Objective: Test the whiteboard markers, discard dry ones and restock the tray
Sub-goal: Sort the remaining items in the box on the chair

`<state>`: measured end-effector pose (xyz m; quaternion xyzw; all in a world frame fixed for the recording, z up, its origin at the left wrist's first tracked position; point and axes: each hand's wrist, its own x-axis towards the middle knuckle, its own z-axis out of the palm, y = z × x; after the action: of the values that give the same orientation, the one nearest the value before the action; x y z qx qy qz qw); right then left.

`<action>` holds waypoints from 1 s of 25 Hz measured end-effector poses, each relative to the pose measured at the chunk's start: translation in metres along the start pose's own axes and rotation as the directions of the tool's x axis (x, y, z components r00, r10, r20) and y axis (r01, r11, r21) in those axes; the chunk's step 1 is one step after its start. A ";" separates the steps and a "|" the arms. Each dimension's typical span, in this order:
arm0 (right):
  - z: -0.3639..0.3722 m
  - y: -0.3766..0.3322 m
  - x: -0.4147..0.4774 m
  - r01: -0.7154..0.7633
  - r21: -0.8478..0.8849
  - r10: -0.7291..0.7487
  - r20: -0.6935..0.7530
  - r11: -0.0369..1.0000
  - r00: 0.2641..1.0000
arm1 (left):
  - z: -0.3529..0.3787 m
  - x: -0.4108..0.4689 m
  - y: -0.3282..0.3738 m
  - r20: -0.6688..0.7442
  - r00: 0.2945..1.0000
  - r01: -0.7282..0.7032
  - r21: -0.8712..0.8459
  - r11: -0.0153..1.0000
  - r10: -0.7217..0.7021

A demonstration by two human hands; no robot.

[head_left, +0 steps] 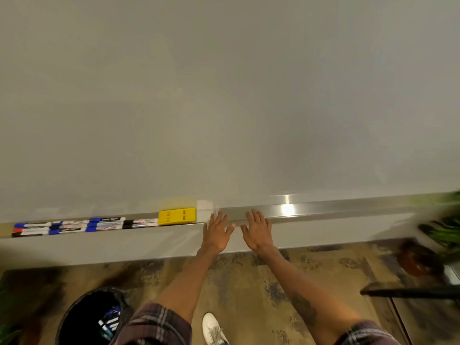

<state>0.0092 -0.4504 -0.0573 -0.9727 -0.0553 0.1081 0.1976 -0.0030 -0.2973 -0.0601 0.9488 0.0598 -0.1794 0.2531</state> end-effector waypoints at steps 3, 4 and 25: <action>-0.025 0.055 -0.031 -0.071 0.005 0.071 -0.034 0.997 0.997 | 0.031 -0.012 0.055 0.068 0.995 -0.077 0.035 0.996 0.074; -0.034 0.073 -0.042 -0.093 0.014 0.094 -0.044 0.996 0.995 | 0.041 -0.017 0.073 0.081 0.991 -0.106 0.048 0.993 0.102; -0.160 0.398 -0.225 -0.654 0.302 0.721 -0.280 0.693 0.634 | 0.240 -0.039 0.435 0.470 0.643 -0.704 0.051 0.708 0.605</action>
<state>-0.1465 -0.9081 -0.0291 -0.9002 0.3690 -0.0093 0.2310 -0.0247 -0.7944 -0.0396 0.8653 -0.3666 -0.2798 0.1964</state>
